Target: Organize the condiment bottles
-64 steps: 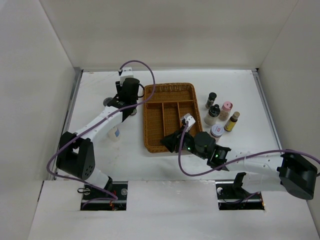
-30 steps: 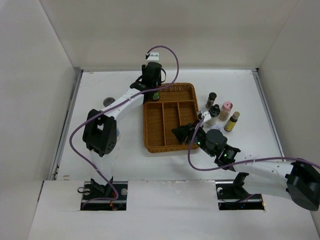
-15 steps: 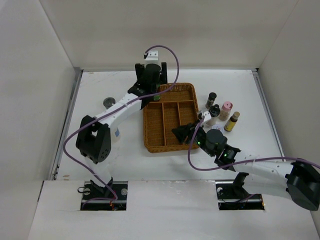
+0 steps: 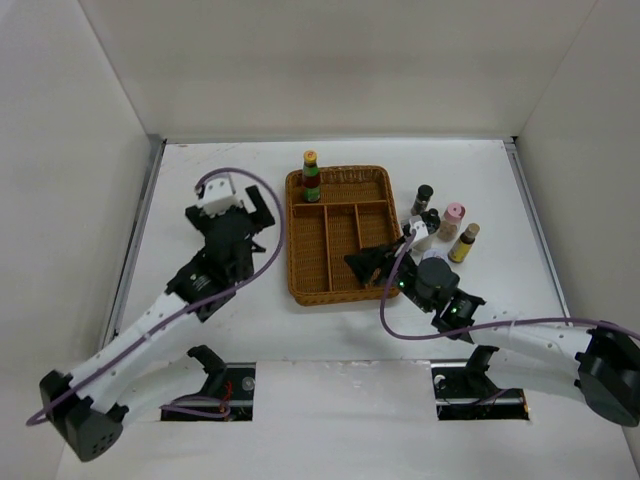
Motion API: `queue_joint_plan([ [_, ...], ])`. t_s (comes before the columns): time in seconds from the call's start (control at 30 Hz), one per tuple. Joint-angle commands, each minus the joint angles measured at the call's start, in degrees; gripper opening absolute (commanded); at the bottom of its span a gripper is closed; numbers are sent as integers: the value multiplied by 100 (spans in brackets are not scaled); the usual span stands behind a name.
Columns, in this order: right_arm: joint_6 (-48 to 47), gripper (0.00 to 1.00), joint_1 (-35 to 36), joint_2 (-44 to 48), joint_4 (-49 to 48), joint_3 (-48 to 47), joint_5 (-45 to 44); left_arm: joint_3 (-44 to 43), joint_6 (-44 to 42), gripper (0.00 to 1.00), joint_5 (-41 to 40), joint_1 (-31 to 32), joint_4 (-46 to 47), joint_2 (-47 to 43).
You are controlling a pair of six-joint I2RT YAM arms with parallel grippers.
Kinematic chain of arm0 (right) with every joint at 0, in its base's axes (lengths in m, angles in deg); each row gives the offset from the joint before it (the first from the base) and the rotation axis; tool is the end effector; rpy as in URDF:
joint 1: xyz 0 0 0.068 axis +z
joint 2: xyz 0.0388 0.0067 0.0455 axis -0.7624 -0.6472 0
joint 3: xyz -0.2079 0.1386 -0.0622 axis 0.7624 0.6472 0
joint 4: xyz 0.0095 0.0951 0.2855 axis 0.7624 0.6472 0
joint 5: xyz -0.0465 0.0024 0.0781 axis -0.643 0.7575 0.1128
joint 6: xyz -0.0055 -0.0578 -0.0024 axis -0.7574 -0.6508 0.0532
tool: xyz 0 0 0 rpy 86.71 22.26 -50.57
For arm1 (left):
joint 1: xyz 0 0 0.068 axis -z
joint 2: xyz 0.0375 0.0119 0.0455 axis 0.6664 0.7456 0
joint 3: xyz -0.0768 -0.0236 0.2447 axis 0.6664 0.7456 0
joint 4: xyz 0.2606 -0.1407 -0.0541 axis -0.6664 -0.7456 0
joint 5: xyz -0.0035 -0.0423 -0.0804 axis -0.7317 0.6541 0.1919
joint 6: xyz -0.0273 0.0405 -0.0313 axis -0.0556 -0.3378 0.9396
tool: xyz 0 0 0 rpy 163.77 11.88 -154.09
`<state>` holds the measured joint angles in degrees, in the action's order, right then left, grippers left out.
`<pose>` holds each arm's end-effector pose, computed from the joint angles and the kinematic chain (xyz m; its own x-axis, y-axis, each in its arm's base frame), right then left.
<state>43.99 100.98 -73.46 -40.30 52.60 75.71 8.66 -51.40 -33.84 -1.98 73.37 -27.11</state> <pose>0.1793 0.2108 0.2072 -0.3257 0.3343 -0.8844 -0.5562 0.6887 0.4652 0.2211 -0.1424 0.3362 -0.0555 -0.2311 -0.9713 -0.2110 0.9536 -0.2148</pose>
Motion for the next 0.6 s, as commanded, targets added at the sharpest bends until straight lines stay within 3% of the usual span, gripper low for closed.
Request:
queue_joint_plan([
  [0.0,82,66,-38,60,-199,26,-73,442,1372,88,-597,-21,-1985,-490],
  [0.07,65,69,-12,34,-190,8,-55,583,1866,89,-597,-223,-2612,-693],
  [0.17,73,72,-11,25,-190,-1,-29,768,1947,88,-396,-583,-2694,-843],
  [0.57,47,72,50,-151,-216,-71,41,1331,1561,81,799,-1735,-911,140],
])
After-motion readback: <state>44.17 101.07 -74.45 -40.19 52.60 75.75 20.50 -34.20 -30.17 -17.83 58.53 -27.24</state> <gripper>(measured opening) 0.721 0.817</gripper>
